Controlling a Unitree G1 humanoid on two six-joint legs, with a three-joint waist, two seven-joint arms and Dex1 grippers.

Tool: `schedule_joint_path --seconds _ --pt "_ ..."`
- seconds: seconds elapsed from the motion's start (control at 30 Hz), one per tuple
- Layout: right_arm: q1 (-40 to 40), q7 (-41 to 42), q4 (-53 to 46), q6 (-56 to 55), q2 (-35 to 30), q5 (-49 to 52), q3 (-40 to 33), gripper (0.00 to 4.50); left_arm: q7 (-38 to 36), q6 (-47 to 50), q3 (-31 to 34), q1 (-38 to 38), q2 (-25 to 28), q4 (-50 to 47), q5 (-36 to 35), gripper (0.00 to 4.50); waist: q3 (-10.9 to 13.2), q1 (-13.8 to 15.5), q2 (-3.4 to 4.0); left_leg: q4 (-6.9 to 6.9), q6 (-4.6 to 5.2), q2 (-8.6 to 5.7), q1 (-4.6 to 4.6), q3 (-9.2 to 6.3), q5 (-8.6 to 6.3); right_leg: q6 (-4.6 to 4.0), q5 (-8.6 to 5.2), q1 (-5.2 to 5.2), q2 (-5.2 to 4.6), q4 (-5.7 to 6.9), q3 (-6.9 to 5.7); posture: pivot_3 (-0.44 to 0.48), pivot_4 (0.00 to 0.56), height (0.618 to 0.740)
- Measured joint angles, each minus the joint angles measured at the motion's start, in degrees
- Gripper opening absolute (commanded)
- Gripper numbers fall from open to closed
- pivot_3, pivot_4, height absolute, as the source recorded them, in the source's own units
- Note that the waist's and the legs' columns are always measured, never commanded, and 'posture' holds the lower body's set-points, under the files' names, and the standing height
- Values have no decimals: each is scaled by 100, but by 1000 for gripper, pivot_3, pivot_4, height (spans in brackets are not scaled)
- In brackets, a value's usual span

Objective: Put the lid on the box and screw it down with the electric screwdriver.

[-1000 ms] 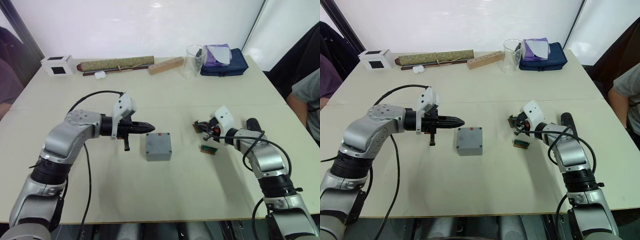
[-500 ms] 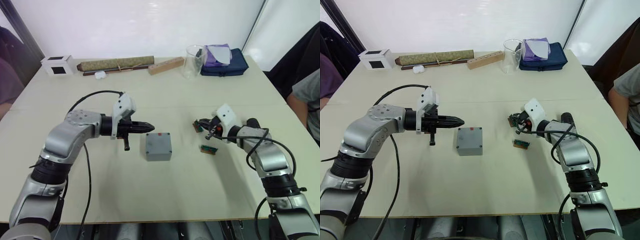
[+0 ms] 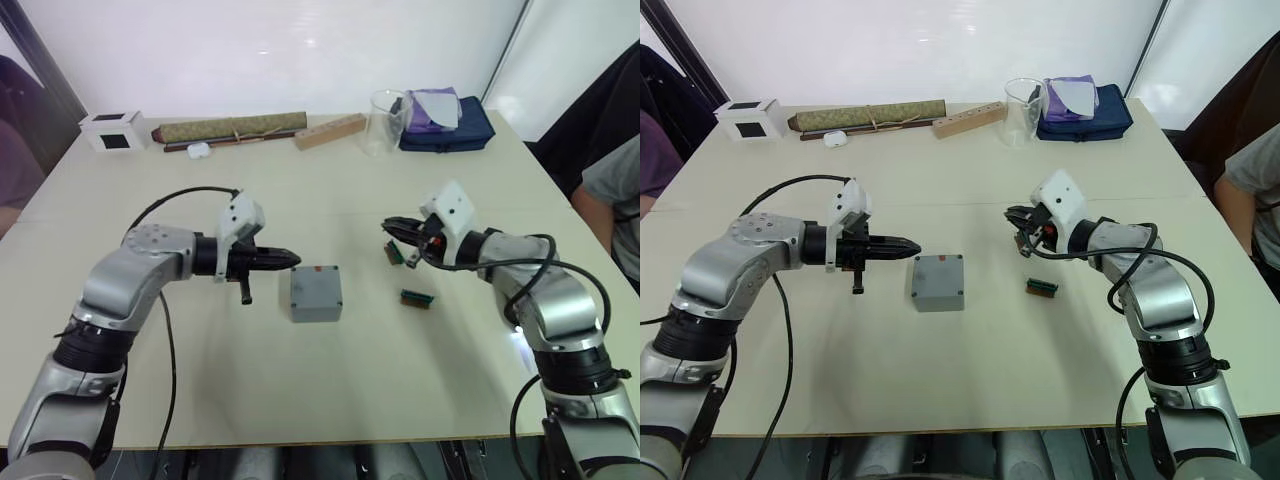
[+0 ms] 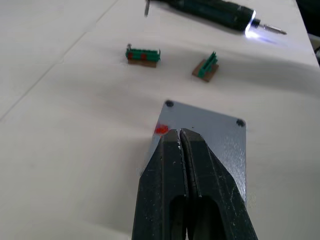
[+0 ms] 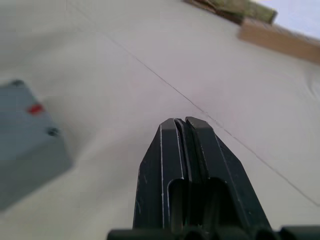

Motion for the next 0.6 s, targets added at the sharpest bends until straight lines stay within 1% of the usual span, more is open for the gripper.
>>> schedule_joint_path --seconds 0.1,0.2,0.43,0.6 --pt "16 -15 -343 167 178 100 359 41 -48 42 3 255 177 -176 -8 0 0 35 0 0 0 0 1 -1 0 -3 -1 0 0 4 -2 0 150 740" --pt "19 -33 -404 224 257 127 586 41 9 54 15 342 177 -266 -15 0 0 99 -1 3 0 -8 1 -3 0 -3 -1 10 -12 0 -7 0 150 740" --pt "208 25 -315 158 132 -5 907 41 219 156 21 356 106 -414 -90 0 0 55 -2 3 0 -10 1 -3 0 -3 -1 7 -11 1 -7 0 150 740" --pt "216 74 -295 71 51 -59 935 41 274 160 21 356 108 -415 -127 0 0 47 -2 3 0 -7 2 -3 0 -3 -2 7 -8 1 -7 0 150 740"
